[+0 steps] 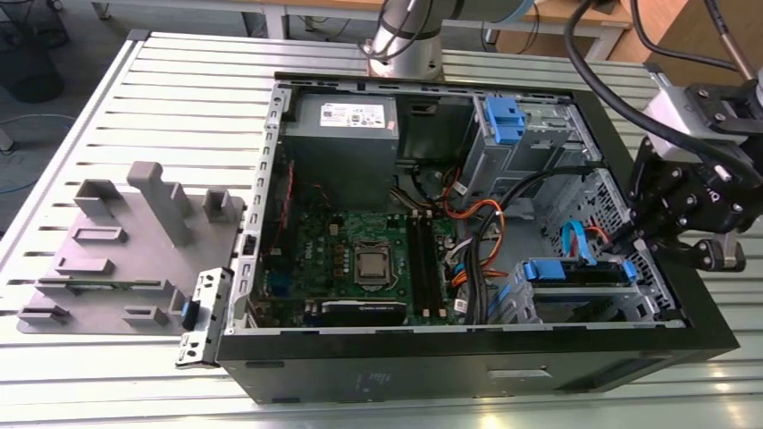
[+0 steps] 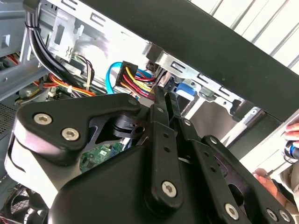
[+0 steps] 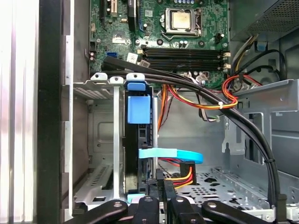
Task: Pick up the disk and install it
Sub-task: 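Insert the second disk wire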
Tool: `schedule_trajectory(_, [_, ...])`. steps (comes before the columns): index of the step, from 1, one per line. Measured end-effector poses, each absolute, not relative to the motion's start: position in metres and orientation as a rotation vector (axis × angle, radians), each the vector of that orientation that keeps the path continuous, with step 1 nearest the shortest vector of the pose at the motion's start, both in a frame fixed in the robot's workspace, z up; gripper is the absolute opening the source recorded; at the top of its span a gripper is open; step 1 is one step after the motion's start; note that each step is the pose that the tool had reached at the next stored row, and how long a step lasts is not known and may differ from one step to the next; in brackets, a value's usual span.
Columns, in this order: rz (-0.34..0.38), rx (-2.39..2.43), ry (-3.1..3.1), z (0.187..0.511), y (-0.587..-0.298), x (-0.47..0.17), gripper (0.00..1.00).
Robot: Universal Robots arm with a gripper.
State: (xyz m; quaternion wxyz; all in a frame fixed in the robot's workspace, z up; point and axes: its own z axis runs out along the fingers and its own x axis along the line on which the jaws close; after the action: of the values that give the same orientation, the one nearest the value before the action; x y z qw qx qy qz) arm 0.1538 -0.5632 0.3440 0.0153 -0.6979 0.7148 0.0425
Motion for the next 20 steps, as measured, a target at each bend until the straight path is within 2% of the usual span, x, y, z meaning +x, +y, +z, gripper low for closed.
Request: schedule_trajectory(20, [0.123, -2.176, 2.228, 0.3419, -0.5714, 0.1537, 0.16])
